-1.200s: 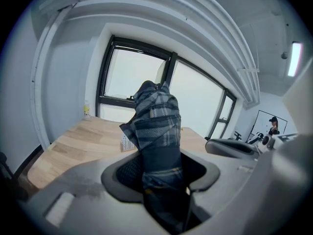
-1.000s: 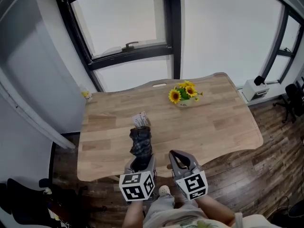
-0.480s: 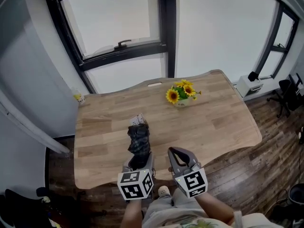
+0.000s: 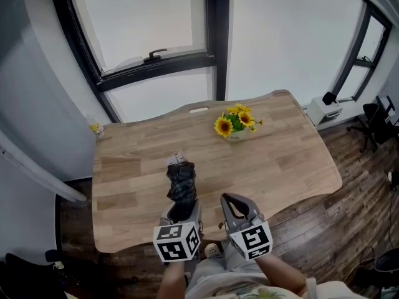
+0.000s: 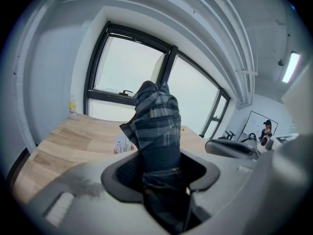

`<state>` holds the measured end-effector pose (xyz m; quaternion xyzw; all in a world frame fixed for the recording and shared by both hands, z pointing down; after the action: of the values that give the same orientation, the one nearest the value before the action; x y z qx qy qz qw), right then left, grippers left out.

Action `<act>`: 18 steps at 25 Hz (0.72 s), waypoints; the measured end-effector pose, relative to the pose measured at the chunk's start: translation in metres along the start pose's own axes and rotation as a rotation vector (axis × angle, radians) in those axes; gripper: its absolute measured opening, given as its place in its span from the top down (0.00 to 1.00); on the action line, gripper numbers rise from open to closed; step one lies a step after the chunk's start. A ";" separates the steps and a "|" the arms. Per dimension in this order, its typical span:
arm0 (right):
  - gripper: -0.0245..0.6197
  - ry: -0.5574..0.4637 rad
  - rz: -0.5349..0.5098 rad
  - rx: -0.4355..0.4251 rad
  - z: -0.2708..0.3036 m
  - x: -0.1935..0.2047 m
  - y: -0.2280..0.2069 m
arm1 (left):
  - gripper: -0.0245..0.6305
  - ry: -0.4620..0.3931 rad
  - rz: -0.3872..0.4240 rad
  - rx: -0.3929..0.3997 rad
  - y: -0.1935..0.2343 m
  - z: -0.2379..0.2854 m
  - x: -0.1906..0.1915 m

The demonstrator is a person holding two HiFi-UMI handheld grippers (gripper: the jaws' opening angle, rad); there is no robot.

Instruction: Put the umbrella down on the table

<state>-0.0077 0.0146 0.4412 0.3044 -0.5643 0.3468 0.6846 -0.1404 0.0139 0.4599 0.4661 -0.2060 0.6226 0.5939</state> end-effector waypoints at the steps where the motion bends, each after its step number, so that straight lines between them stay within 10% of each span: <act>1: 0.96 0.004 0.004 -0.001 0.003 0.000 -0.003 | 0.63 0.005 0.004 -0.002 0.000 0.003 -0.001; 18: 0.96 0.023 0.022 -0.050 0.049 -0.007 -0.037 | 0.63 0.053 0.008 -0.020 0.000 0.050 -0.023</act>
<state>-0.0060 -0.0475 0.4424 0.2771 -0.5683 0.3435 0.6945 -0.1270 -0.0391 0.4648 0.4425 -0.1983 0.6349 0.6014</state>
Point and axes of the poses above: the fingertips, and each gripper's own axes: z forward along the fingers, y to its left, x out of its underside, the point moved 4 cm from there along -z, backward along the fingers, and after that the axes turned 1 degree about -y, right-handed, at the moved point
